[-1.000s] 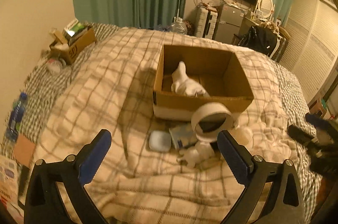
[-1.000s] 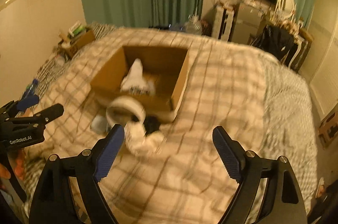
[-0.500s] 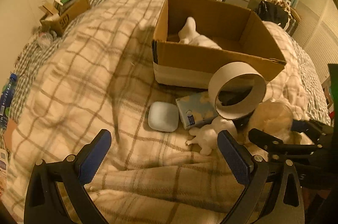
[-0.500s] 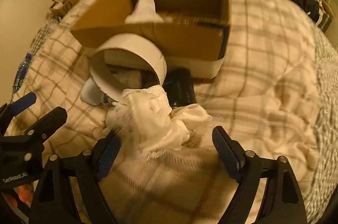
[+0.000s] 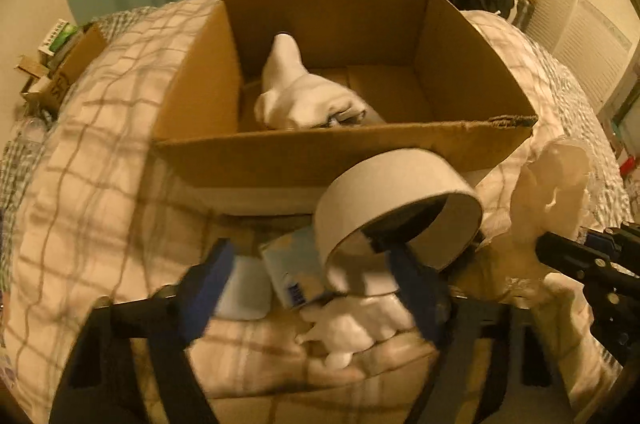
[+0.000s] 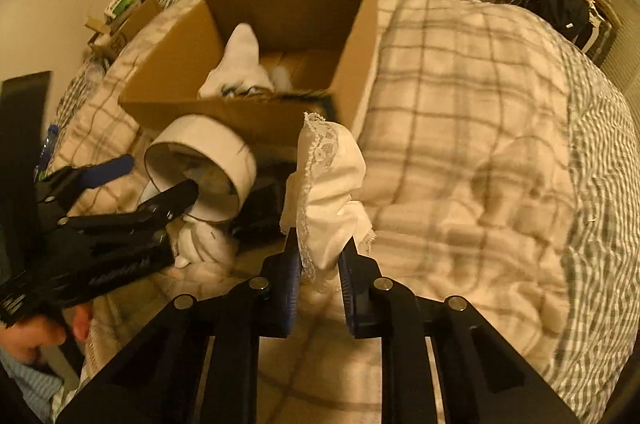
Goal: Organize objects
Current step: 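Grasp the white tape roll with the left gripper while the right grasps the lace cloth, then carry tape roll and lace cloth into the box and open both grippers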
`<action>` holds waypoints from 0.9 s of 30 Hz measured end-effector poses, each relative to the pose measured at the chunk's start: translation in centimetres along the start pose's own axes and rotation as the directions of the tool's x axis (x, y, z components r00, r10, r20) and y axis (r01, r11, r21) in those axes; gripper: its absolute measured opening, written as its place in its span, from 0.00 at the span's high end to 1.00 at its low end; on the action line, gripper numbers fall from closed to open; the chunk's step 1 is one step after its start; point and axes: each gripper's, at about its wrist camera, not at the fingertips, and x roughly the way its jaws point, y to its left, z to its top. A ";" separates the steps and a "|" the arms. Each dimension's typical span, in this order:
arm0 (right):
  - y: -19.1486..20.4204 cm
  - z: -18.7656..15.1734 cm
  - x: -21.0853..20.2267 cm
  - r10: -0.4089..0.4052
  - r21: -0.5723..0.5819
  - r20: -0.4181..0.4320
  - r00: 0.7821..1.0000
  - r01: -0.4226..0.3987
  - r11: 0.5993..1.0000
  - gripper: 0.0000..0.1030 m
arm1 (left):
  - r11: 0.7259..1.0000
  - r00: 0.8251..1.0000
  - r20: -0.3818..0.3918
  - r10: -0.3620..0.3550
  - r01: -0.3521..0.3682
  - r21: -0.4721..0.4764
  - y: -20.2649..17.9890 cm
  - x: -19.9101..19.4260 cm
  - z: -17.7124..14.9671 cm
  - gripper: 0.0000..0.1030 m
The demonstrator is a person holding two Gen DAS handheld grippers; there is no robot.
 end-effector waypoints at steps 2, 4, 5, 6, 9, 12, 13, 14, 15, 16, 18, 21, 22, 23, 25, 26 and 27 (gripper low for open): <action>-0.2 0.1 -0.4 -0.003 0.006 0.007 1.000 0.003 1.000 0.84 | 1.000 1.000 -0.006 -0.026 0.026 0.002 -0.2 0.0 0.3 0.70; -0.5 0.2 -0.9 -0.001 0.013 0.015 1.000 0.001 1.000 0.84 | 0.999 0.999 -0.014 -0.043 0.043 0.007 -0.3 -0.2 0.3 0.85; -0.6 0.1 -1.4 0.000 0.016 0.022 1.000 0.000 1.000 0.84 | 0.999 0.999 -0.015 -0.045 0.045 0.008 -0.4 -0.6 0.2 0.90; 0.0 0.4 -1.3 -0.001 0.016 0.026 1.000 0.001 1.000 0.84 | 0.999 0.999 -0.008 -0.046 0.046 0.007 -0.3 -1.3 0.1 0.91; 0.5 0.4 -2.4 -0.010 0.004 0.044 0.999 0.009 1.000 0.84 | 0.999 0.998 0.017 -0.052 0.052 0.004 0.0 -3.0 -0.1 0.94; 1.3 0.1 -3.8 -0.022 -0.019 0.063 0.998 0.024 1.000 0.84 | 0.999 0.998 0.049 -0.043 0.043 -0.001 0.5 -5.3 -0.6 0.96; 1.5 0.0 -4.3 -0.022 -0.025 0.068 0.997 0.024 0.999 0.84 | 0.999 0.997 0.056 -0.049 0.049 -0.011 0.8 -6.0 -0.7 0.96; 2.0 0.0 -5.1 -0.020 -0.033 0.079 0.997 0.023 0.999 0.84 | 0.999 0.997 0.063 -0.050 0.051 -0.018 1.0 -6.7 -0.9 0.96; 2.2 -0.1 -5.7 -0.020 -0.038 0.088 0.996 0.024 0.999 0.84 | 0.999 0.996 0.075 -0.044 0.046 -0.022 1.3 -7.5 -1.1 0.96; 2.6 -0.2 -6.3 -0.021 -0.044 0.099 0.995 0.026 0.999 0.84 | 0.999 0.996 0.086 -0.038 0.040 -0.021 1.4 -8.3 -1.3 0.96; 3.3 -0.3 -7.7 -0.021 -0.057 0.122 0.992 0.028 0.998 0.84 | 0.999 0.994 0.105 -0.033 0.036 -0.025 1.8 -9.5 -1.5 0.96; 4.4 -0.6 -9.5 -0.023 -0.071 0.150 0.988 0.035 0.997 0.84 | 0.998 0.991 0.130 -0.033 0.039 -0.041 2.4 -11.6 -2.0 0.96; 4.7 -0.7 -10.0 -0.023 -0.076 0.159 0.987 0.035 0.997 0.84 | 0.998 0.990 0.140 -0.030 0.036 -0.044 2.6 -12.2 -2.2 0.96; 5.2 -0.7 -10.7 -0.021 -0.081 0.170 0.985 0.035 0.996 0.84 | 0.998 0.988 0.150 -0.027 0.034 -0.045 2.7 -12.8 -2.4 0.96; 5.9 -0.9 -11.7 -0.014 -0.090 0.187 0.982 0.031 0.995 0.84 | 0.998 0.985 0.169 -0.022 0.030 -0.048 3.2 -13.9 -2.5 0.96; 6.1 -0.9 -12.1 -0.010 -0.095 0.194 0.981 0.029 0.995 0.84 | 0.998 0.984 0.177 -0.022 0.031 -0.050 3.4 -14.3 -2.6 0.96; 6.5 -1.0 -12.5 -0.007 -0.101 0.202 0.979 0.028 0.995 0.84 | 0.998 0.982 0.186 -0.021 0.032 -0.053 3.5 -14.8 -2.6 0.96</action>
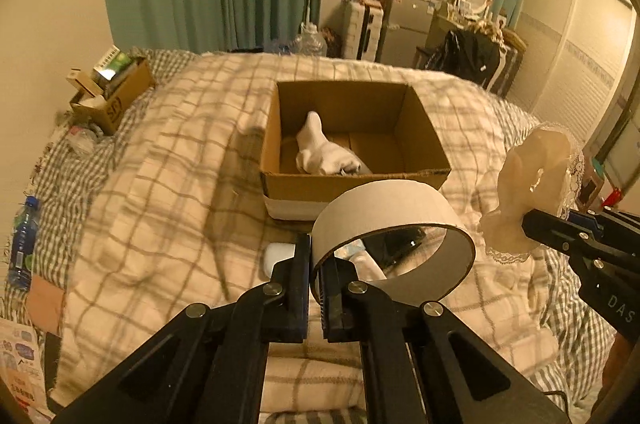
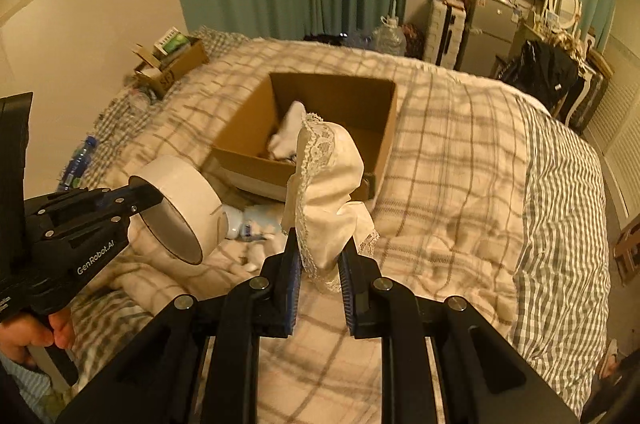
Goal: Organize objects
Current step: 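Carry tape roll and lace cloth into the box and open both grippers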
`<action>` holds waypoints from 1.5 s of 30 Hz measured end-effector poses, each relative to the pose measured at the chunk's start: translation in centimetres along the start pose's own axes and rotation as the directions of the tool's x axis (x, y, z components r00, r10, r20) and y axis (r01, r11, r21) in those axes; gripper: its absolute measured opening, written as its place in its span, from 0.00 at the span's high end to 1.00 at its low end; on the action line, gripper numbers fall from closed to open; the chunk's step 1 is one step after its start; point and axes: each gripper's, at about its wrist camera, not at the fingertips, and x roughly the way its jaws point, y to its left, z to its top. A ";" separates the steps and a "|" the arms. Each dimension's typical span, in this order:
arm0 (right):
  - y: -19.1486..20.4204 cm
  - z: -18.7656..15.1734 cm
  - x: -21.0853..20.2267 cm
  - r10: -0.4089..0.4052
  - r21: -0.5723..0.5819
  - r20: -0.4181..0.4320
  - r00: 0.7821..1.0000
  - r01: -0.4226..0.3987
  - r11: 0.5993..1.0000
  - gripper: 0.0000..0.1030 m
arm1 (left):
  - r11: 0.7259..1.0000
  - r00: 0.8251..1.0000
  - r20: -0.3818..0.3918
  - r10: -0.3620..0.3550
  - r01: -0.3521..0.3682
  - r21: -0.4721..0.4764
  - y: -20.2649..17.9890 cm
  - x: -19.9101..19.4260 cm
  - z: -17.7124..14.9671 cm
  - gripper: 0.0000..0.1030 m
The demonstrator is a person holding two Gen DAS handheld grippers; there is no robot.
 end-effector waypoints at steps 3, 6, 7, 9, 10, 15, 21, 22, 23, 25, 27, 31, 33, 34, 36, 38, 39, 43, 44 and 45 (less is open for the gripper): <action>0.8 0.5 -0.9 0.000 -0.018 0.022 1.000 0.001 1.000 0.84 | 1.000 1.000 0.016 -0.006 0.006 -0.003 0.4 -0.9 0.4 0.96; 1.1 1.4 -1.6 0.011 -0.021 0.045 0.999 -0.010 1.000 0.84 | 1.000 1.000 0.026 -0.004 0.004 0.004 0.6 -1.3 1.1 0.96; 1.2 1.7 -1.7 0.013 -0.021 0.052 0.999 -0.012 1.000 0.84 | 1.000 1.000 0.029 -0.005 0.004 0.006 0.7 -1.4 1.4 0.96; 1.2 2.6 -1.8 0.017 -0.022 0.067 0.998 -0.016 1.000 0.84 | 1.000 0.999 0.034 -0.011 0.011 0.008 0.8 -1.4 2.2 0.96; 1.1 3.0 -1.8 0.022 -0.020 0.071 0.997 -0.021 1.000 0.84 | 1.000 0.999 0.036 -0.014 0.014 0.009 0.8 -1.3 2.7 0.96; 1.0 6.3 -1.1 0.037 -0.036 0.105 0.994 -0.033 0.999 0.84 | 1.000 0.999 0.052 -0.016 0.015 0.025 0.7 -0.3 5.9 0.96; 0.1 10.6 1.0 0.044 -0.042 0.123 0.991 -0.039 0.998 0.84 | 0.997 0.997 0.082 0.002 -0.008 0.073 -0.4 1.9 9.9 0.96; -0.2 11.2 1.4 0.046 -0.040 0.123 0.991 -0.041 0.998 0.84 | 0.997 0.997 0.083 0.001 -0.007 0.075 -0.5 2.4 10.5 0.96; -0.4 11.8 2.0 0.048 -0.039 0.122 0.991 -0.044 0.998 0.84 | 0.997 0.997 0.083 -0.001 -0.006 0.078 -0.6 2.9 11.0 0.96; -0.9 12.9 3.2 0.045 -0.037 0.116 0.992 -0.041 0.998 0.84 | 0.996 0.997 0.078 -0.001 -0.006 0.084 -0.6 4.3 11.9 0.96; -1.6 13.8 4.9 0.048 -0.031 0.102 0.994 -0.045 0.998 0.84 | 0.996 0.998 0.067 0.003 -0.009 0.086 -0.6 6.0 12.8 0.96; -2.4 15.2 8.6 0.058 -0.008 0.058 0.997 -0.058 0.998 0.86 | 0.996 1.000 0.026 0.009 -0.011 0.084 -0.4 9.4 13.5 0.96; -2.7 15.5 10.4 0.064 -0.005 0.040 0.997 -0.063 0.998 0.88 | 0.995 1.000 0.003 0.022 -0.022 0.094 -0.4 11.2 13.5 0.96; -2.8 15.6 11.1 0.062 -0.003 0.034 0.998 -0.062 0.998 0.88 | 0.995 1.000 -0.007 0.026 -0.025 0.097 -0.4 12.0 13.4 0.96; -3.2 15.5 12.6 0.065 0.005 0.018 0.998 -0.066 0.998 0.88 | 0.995 0.999 -0.031 0.021 -0.018 0.095 -0.3 13.6 13.2 0.96; -3.5 15.3 13.7 0.069 0.015 0.007 0.998 -0.069 0.997 0.88 | 0.996 0.999 -0.053 0.011 -0.007 0.093 -0.2 14.8 12.9 0.96; -3.7 15.1 14.2 0.071 0.024 0.004 0.997 -0.071 0.997 0.88 | 0.996 0.998 -0.057 0.005 0.000 0.091 -0.1 15.2 12.9 0.96; -5.0 15.1 15.0 0.082 0.072 0.016 0.997 -0.083 0.994 0.73 | 0.993 0.997 -0.076 -0.026 0.035 0.110 -0.8 16.0 12.6 0.79; -5.3 15.1 15.0 0.085 0.082 0.017 0.996 -0.087 0.993 0.66 | 0.992 0.996 -0.084 -0.027 0.037 0.123 -1.0 16.2 12.6 0.72; -5.5 15.2 14.8 0.085 0.090 0.021 0.996 -0.087 0.992 0.52 | 0.989 0.996 -0.086 -0.023 0.035 0.141 -1.3 16.1 12.4 0.54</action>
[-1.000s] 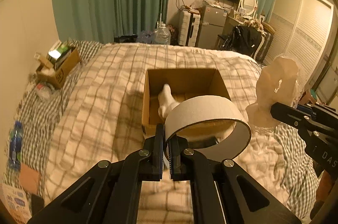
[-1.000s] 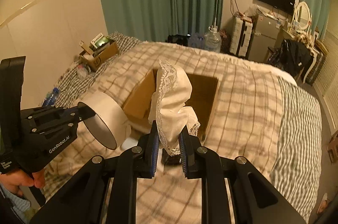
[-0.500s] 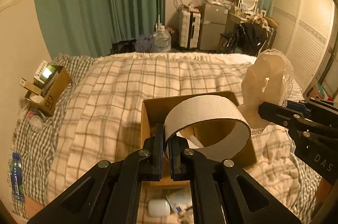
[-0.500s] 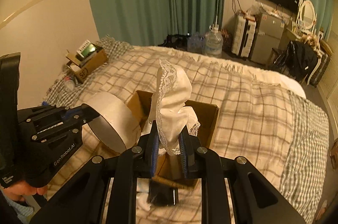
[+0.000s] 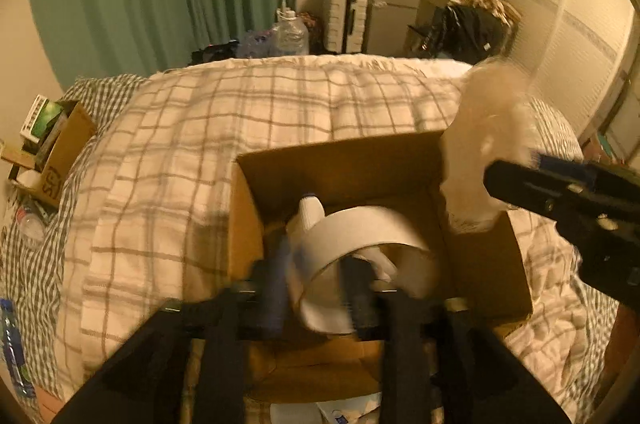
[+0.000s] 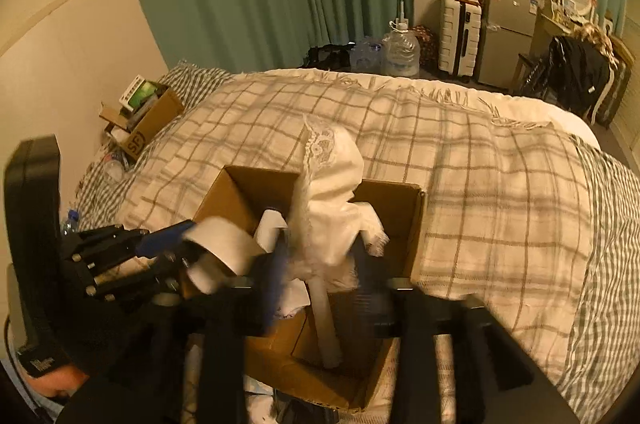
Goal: Organize objects
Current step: 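Carry tape roll and lace cloth into the box and open both grippers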
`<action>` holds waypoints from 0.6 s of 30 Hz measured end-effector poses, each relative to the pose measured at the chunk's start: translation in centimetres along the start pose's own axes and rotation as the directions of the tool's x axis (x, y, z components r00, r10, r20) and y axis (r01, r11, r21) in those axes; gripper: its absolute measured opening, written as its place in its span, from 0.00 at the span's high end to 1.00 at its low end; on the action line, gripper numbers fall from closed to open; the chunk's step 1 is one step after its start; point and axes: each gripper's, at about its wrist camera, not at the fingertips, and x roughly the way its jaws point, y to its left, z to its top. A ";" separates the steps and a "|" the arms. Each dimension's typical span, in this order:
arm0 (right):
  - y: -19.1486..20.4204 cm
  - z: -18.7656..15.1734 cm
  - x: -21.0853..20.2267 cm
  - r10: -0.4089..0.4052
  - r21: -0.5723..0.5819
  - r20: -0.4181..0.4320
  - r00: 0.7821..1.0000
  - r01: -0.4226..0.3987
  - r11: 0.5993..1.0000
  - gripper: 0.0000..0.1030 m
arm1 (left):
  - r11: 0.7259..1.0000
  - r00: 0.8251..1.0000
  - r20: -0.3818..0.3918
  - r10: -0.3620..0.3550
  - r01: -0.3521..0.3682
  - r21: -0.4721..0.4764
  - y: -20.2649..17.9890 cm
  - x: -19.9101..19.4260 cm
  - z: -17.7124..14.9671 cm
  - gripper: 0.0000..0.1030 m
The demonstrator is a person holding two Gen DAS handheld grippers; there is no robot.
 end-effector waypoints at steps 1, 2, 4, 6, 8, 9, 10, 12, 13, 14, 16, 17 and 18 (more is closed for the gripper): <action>-0.2 0.0 -0.2 -0.003 0.004 0.007 1.000 0.003 1.000 0.48 | 1.000 1.000 0.001 0.006 -0.006 0.008 -0.2 -0.1 0.0 0.35; -0.3 0.0 -0.5 -0.008 0.007 0.015 1.000 0.008 1.000 0.48 | 1.000 1.000 0.010 0.014 -0.014 0.012 -0.3 -0.3 -0.1 0.29; -0.4 -0.1 -1.1 -0.016 0.013 0.016 1.000 0.016 1.000 0.46 | 1.000 1.000 0.014 0.004 -0.004 0.004 -0.2 -0.9 -0.4 0.29; -0.6 -0.4 -2.0 -0.021 0.020 0.023 1.000 0.021 1.000 0.41 | 1.000 1.000 -0.008 -0.010 0.009 -0.022 0.2 -1.4 -0.5 0.25; -0.7 -0.7 -2.9 -0.028 0.025 0.026 0.999 0.028 0.999 0.40 | 0.999 1.000 -0.004 -0.001 0.001 -0.042 0.5 -2.4 -0.7 0.22; -0.7 -1.0 -3.6 -0.034 0.025 0.029 0.999 0.033 0.999 0.40 | 0.999 1.000 0.002 0.007 -0.007 -0.048 0.7 -3.0 -0.9 0.21; -0.7 -1.2 -4.2 -0.037 0.023 0.033 0.999 0.037 0.999 0.39 | 0.998 1.000 0.009 0.018 -0.017 -0.052 0.9 -3.9 -1.1 0.17; -0.7 -1.7 -6.1 -0.047 0.027 0.047 0.998 0.046 0.999 0.37 | 0.998 0.999 0.034 0.035 -0.032 -0.059 1.1 -5.7 -1.7 0.13; -0.7 -2.0 -6.8 -0.051 0.030 0.054 0.997 0.050 0.998 0.36 | 0.997 0.998 0.048 0.038 -0.035 -0.064 1.2 -6.6 -1.9 0.12; -0.7 -2.3 -7.8 -0.055 0.032 0.061 0.997 0.053 0.998 0.35 | 0.997 0.998 0.059 0.038 -0.034 -0.067 1.3 -7.5 -2.2 0.10; -0.3 -2.9 -9.7 -0.064 0.027 0.079 0.995 0.062 0.998 0.34 | 0.997 0.996 0.078 0.043 -0.037 -0.069 1.5 -9.4 -2.9 0.09; -0.1 -3.2 -10.7 -0.072 0.021 0.089 0.993 0.070 0.997 0.34 | 0.997 0.995 0.086 0.046 -0.040 -0.069 1.6 -10.2 -3.1 0.09; 0.1 -3.5 -11.8 -0.082 0.014 0.102 0.991 0.081 0.997 0.32 | 0.997 0.994 0.097 0.051 -0.044 -0.071 1.7 -11.1 -3.5 0.08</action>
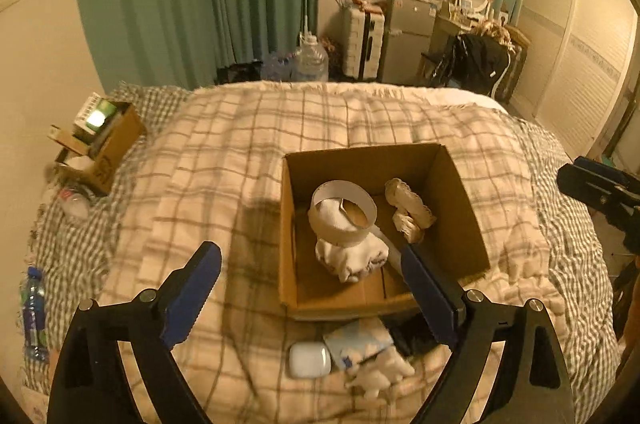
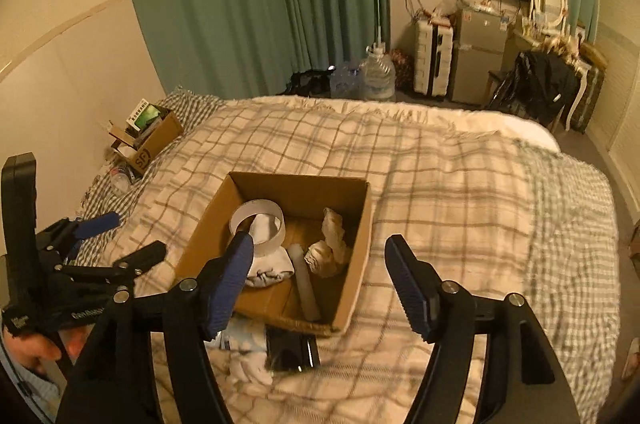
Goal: Organize objects
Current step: 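Carry tape roll and lace cloth into the box and open both grippers, then grasp the black glass cup with the right gripper while the left grasps the white earbud case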
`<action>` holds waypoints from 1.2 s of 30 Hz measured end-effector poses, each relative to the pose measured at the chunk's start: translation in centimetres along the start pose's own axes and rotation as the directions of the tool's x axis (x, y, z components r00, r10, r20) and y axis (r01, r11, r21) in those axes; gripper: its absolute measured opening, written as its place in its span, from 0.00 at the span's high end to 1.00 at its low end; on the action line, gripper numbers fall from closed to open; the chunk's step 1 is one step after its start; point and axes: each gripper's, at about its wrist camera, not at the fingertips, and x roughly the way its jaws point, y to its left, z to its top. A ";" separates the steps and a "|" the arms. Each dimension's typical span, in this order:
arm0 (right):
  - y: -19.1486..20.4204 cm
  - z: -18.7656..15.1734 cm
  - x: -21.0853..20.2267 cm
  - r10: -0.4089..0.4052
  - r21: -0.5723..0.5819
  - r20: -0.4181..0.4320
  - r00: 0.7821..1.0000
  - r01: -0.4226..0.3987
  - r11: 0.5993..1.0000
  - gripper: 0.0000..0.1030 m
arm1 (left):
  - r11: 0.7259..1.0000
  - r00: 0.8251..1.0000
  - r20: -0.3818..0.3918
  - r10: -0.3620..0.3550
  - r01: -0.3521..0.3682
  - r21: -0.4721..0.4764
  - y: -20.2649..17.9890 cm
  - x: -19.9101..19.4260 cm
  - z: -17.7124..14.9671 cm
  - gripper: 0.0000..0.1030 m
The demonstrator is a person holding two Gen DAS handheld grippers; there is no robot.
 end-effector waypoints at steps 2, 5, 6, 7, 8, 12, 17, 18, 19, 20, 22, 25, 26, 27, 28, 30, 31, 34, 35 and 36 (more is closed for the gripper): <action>0.3 -0.4 -1.8 -0.019 -0.013 0.023 1.000 0.019 1.000 0.31 | 1.000 1.000 0.018 0.004 -0.004 -0.011 0.3 -1.6 -0.6 0.04; 0.8 -1.6 -4.2 -0.035 -0.025 0.051 0.998 0.037 0.999 0.28 | 0.999 0.999 0.046 -0.001 0.003 -0.040 0.9 -3.8 -2.0 0.04; 1.1 -2.2 -4.7 -0.039 -0.029 0.053 0.998 0.041 0.999 0.28 | 0.999 0.999 0.053 0.000 0.002 -0.050 1.2 -4.4 -2.5 0.04; 1.3 -2.7 -5.1 -0.044 -0.033 0.055 0.998 0.046 0.998 0.27 | 0.998 0.998 0.060 0.004 0.000 -0.061 1.4 -4.8 -3.1 0.04; 1.4 -3.2 -5.4 -0.047 -0.036 0.054 0.997 0.049 0.998 0.27 | 0.998 0.998 0.066 0.006 -0.001 -0.068 1.6 -5.1 -3.6 0.03; 2.0 -5.8 -5.1 -0.054 -0.040 0.032 0.998 0.055 0.998 0.27 | 0.992 0.998 0.069 0.005 0.004 -0.124 2.6 -5.3 -6.7 0.03; 3.1 -9.1 -2.0 -0.109 -0.059 -0.008 0.994 0.109 0.992 0.27 | 0.984 1.000 0.005 -0.002 0.002 -0.179 3.7 -2.7 -10.4 0.03; 3.4 -9.8 -1.0 -0.107 -0.060 -0.024 0.994 0.105 0.993 0.27 | 0.983 1.000 -0.018 -0.002 -0.002 -0.183 3.8 -1.8 -11.0 0.03; 3.5 -10.2 -0.1 -0.099 -0.059 -0.040 0.994 0.096 0.994 0.27 | 0.983 0.999 -0.033 0.007 -0.012 -0.183 3.9 -1.0 -11.4 0.03; 3.6 -10.7 0.9 -0.090 -0.058 -0.060 0.994 0.086 0.995 0.27 | 0.984 0.999 -0.046 0.019 -0.027 -0.178 3.9 -0.4 -11.8 0.03; 3.8 -11.4 3.0 -0.080 -0.059 -0.101 0.992 0.074 0.996 0.27 | 0.985 0.997 -0.069 0.045 -0.055 -0.163 3.8 0.9 -12.4 0.03; 3.6 -12.1 5.3 -0.074 -0.051 -0.140 0.987 0.068 0.996 0.27 | 0.986 0.991 -0.103 0.082 -0.095 -0.135 3.7 3.0 -12.3 0.03; 3.5 -12.2 6.2 -0.077 -0.045 -0.152 0.985 0.071 0.996 0.27 | 0.987 0.991 -0.103 0.087 -0.100 -0.126 3.7 3.6 -12.3 0.03; 3.4 -12.3 6.8 -0.085 -0.041 -0.158 0.984 0.080 0.996 0.27 | 0.987 0.990 -0.104 0.099 -0.111 -0.114 3.6 4.5 -12.1 0.03; 3.2 -12.4 7.4 -0.092 -0.036 -0.162 0.982 0.087 0.996 0.27 | 0.987 0.988 -0.108 0.108 -0.119 -0.105 3.5 5.0 -12.1 0.03; 2.8 -12.6 8.9 -0.091 -0.017 -0.178 0.980 0.089 0.996 0.27 | 0.988 0.986 -0.117 0.121 -0.131 -0.085 3.2 6.5 -12.1 0.03; 2.7 -12.8 9.5 -0.089 -0.009 -0.187 0.978 0.089 0.996 0.27 | 0.989 0.985 -0.124 0.117 -0.128 -0.079 3.1 7.2 -12.3 0.03; 2.1 -13.8 11.7 -0.075 0.015 -0.232 0.970 0.080 0.997 0.27 | 0.995 0.983 -0.166 0.078 -0.088 -0.052 2.6 9.2 -13.3 0.03; 1.9 -14.2 12.4 -0.065 0.025 -0.252 0.965 0.074 0.997 0.27 | 0.996 0.980 -0.186 0.069 -0.077 -0.041 2.3 10.0 -13.9 0.04; 1.6 -14.7 13.1 -0.051 0.042 -0.274 0.960 0.065 0.997 0.27 | 0.997 0.978 -0.199 0.059 -0.068 -0.039 2.3 10.4 -14.2 0.05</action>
